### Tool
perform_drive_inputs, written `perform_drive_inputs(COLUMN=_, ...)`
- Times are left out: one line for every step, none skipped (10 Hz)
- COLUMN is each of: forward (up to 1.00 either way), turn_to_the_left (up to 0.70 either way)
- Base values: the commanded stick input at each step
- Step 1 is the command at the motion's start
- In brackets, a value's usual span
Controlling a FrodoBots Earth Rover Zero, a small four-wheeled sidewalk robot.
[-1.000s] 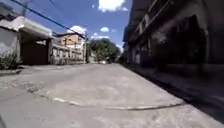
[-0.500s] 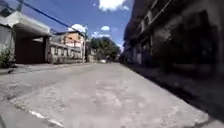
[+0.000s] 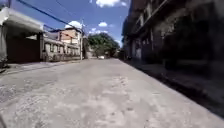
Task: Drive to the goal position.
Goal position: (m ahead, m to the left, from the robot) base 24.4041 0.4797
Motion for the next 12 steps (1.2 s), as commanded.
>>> perform_drive_inputs(forward=1.0, turn_to_the_left=0.03)
perform_drive_inputs(forward=1.0, turn_to_the_left=0.03)
perform_drive_inputs(forward=1.0, turn_to_the_left=0.02)
perform_drive_inputs(forward=1.0, turn_to_the_left=0.01)
perform_drive_inputs(forward=1.0, turn_to_the_left=-0.05)
perform_drive_inputs(forward=1.0, turn_to_the_left=-0.13)
perform_drive_inputs(forward=1.0, turn_to_the_left=-0.12)
perform_drive_inputs(forward=1.0, turn_to_the_left=-0.1)
perform_drive_inputs(forward=1.0, turn_to_the_left=-0.08)
perform_drive_inputs(forward=1.0, turn_to_the_left=-0.06)
perform_drive_inputs(forward=1.0, turn_to_the_left=-0.05)
perform_drive_inputs(forward=1.0, turn_to_the_left=-0.05)
